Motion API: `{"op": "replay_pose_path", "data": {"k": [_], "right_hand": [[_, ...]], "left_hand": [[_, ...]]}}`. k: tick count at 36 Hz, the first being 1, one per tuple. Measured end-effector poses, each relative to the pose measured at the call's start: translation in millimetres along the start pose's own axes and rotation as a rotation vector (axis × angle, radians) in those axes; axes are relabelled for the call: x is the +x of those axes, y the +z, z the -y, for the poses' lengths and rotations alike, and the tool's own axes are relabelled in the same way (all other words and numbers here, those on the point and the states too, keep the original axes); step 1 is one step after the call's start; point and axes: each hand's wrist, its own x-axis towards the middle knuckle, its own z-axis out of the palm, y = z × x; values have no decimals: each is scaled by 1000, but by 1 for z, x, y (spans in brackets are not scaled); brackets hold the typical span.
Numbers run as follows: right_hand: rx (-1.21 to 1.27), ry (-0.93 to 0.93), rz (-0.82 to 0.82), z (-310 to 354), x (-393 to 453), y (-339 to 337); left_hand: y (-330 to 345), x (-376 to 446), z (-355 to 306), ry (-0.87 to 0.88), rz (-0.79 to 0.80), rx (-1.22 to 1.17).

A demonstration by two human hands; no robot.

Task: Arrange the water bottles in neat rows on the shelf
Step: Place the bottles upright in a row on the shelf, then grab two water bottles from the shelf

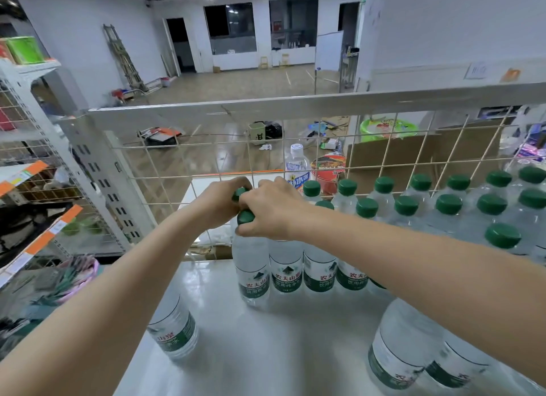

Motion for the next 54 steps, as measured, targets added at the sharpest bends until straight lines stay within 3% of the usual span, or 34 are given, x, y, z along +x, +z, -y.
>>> {"op": "replay_pose_path", "data": {"k": [9, 19, 26, 37, 46, 54], "right_hand": [[47, 132, -9, -5, 9, 5], [187, 169, -19, 7, 9, 5], [152, 174, 3, 9, 10, 6], [187, 104, 58, -12, -13, -16], [223, 84, -94, -24, -53, -23], [180, 125, -53, -30, -94, -35]], "left_hand": [[-7, 5, 5, 59, 32, 2], [-1, -3, 7, -34, -40, -17], [-10, -18, 16, -73, -27, 50], [-40, -57, 19, -227, 287, 370], [-18, -76, 10, -133, 75, 321], [-25, -110, 0, -132, -43, 267]]}}
